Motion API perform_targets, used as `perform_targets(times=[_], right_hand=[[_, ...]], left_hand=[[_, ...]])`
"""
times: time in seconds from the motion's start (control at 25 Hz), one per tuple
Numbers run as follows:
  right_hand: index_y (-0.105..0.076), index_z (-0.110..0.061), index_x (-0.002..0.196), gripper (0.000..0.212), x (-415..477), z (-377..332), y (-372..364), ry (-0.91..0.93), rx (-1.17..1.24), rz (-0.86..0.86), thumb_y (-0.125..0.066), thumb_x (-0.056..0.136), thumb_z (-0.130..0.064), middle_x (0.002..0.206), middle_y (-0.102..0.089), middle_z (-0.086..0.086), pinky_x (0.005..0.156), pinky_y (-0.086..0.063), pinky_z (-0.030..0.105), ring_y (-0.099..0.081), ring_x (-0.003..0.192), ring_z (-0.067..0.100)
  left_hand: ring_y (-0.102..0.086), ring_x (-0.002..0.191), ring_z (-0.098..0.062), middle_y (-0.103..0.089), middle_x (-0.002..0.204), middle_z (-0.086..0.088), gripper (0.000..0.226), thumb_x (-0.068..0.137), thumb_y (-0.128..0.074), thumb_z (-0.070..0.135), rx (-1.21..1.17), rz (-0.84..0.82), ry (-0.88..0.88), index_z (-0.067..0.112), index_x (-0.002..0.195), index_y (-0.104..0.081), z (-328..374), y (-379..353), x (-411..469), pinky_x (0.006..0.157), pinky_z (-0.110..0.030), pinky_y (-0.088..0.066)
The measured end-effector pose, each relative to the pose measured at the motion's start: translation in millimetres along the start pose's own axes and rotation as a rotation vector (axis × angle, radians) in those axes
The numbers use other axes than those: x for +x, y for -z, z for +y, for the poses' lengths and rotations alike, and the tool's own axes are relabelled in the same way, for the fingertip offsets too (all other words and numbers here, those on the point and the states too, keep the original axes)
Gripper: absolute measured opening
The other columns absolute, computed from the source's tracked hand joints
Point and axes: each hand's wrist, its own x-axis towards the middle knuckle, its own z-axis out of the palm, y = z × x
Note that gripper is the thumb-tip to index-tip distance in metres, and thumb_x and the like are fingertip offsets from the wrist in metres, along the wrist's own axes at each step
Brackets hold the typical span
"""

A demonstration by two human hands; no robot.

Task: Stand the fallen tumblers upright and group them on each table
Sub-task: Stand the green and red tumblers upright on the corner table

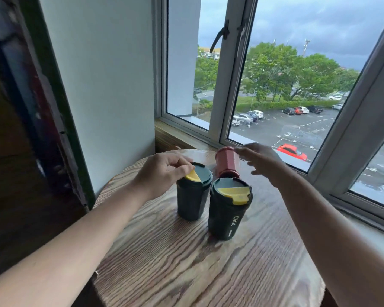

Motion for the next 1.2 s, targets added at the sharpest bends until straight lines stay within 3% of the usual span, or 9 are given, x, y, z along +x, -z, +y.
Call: perform_targets(times=[0.12, 0.2, 0.36, 0.48, 0.64, 0.76, 0.84, 1.0, 1.2], right_hand=[[-0.072, -0.006, 0.1, 0.061, 74, 9, -12, -0.059, -0.278, -0.083, -0.072, 0.082, -0.065, 0.084, -0.068, 0.013, 0.07, -0.064, 0.047, -0.065, 0.077, 0.028], [-0.067, -0.006, 0.091, 0.06, 104, 13, -21, -0.107, -0.32, -0.109, -0.075, 0.081, -0.064, 0.087, -0.067, 0.012, 0.057, -0.059, 0.037, -0.067, 0.072, 0.03], [-0.067, -0.004, 0.099, 0.059, 132, 32, -34, -0.232, -0.273, -0.133, -0.079, 0.079, -0.059, 0.091, -0.07, 0.018, 0.059, -0.064, 0.04, -0.074, 0.071, 0.036], [-0.068, -0.003, 0.106, 0.062, 136, 42, -35, -0.259, -0.136, -0.133, -0.084, 0.074, -0.054, 0.094, -0.073, 0.02, 0.061, -0.066, 0.044, -0.077, 0.073, 0.035], [-0.064, -0.016, 0.11, 0.062, 113, 38, -29, -0.017, 0.046, -0.01, -0.088, 0.061, -0.046, 0.103, -0.073, 0.011, 0.071, -0.066, 0.046, -0.073, 0.086, 0.026], [-0.054, -0.025, 0.118, 0.068, 73, 40, -29, 0.238, 0.055, 0.064, -0.095, 0.064, -0.03, 0.107, -0.067, -0.002, 0.071, -0.054, 0.026, -0.065, 0.09, 0.01], [-0.05, -0.03, 0.115, 0.069, 53, 50, -35, 0.344, -0.002, 0.095, -0.096, 0.063, -0.027, 0.112, -0.066, -0.001, 0.071, -0.049, 0.022, -0.066, 0.094, 0.016], [-0.047, -0.032, 0.114, 0.074, 42, 63, -38, 0.36, -0.013, 0.161, -0.098, 0.061, -0.029, 0.121, -0.065, 0.006, 0.073, -0.049, 0.024, -0.065, 0.104, 0.024], [-0.044, -0.034, 0.114, 0.077, 37, 67, -34, 0.386, -0.082, 0.143, -0.097, 0.058, -0.042, 0.126, -0.064, 0.007, 0.087, -0.057, 0.04, -0.065, 0.108, 0.028]], left_hand=[[-0.068, 0.116, 0.0, -0.079, 0.113, 0.01, 0.014, 0.088, -0.076, 0.026, -0.026, 0.042, 0.056, 0.015, 0.088, -0.085, 3, -4, -5, 0.1, -0.017, -0.047], [-0.069, 0.115, -0.002, -0.079, 0.114, 0.007, 0.026, 0.082, -0.073, 0.036, -0.052, 0.078, 0.085, 0.014, 0.09, -0.085, 6, -6, -8, 0.098, -0.016, -0.048], [-0.069, 0.114, -0.002, -0.079, 0.116, 0.008, 0.023, 0.084, -0.072, 0.03, -0.073, 0.092, 0.142, 0.012, 0.091, -0.084, 10, -8, -12, 0.094, -0.016, -0.048], [-0.07, 0.115, -0.005, -0.079, 0.116, 0.007, 0.023, 0.083, -0.073, 0.03, -0.099, 0.099, 0.143, 0.011, 0.091, -0.085, 10, -8, -11, 0.101, -0.027, -0.051], [-0.07, 0.116, -0.007, -0.08, 0.116, 0.005, 0.034, 0.077, -0.072, 0.044, -0.114, 0.099, 0.118, 0.015, 0.09, -0.085, 7, -8, -10, 0.106, -0.035, -0.051], [-0.07, 0.116, -0.007, -0.08, 0.116, 0.005, 0.036, 0.076, -0.073, 0.045, -0.124, 0.091, 0.094, 0.015, 0.09, -0.086, 3, -7, -8, 0.109, -0.041, -0.05], [-0.07, 0.116, -0.006, -0.08, 0.115, 0.006, 0.036, 0.075, -0.073, 0.046, -0.135, 0.074, 0.092, 0.015, 0.089, -0.086, 1, -6, -6, 0.109, -0.041, -0.05], [-0.07, 0.115, -0.005, -0.08, 0.113, 0.008, 0.031, 0.076, -0.074, 0.046, -0.141, 0.056, 0.072, 0.019, 0.086, -0.086, -2, -4, -5, 0.109, -0.042, -0.05], [-0.072, 0.112, -0.005, -0.081, 0.11, 0.009, 0.032, 0.076, -0.074, 0.046, -0.151, 0.073, 0.055, 0.018, 0.086, -0.086, -4, -5, -5, 0.104, -0.04, -0.054]])
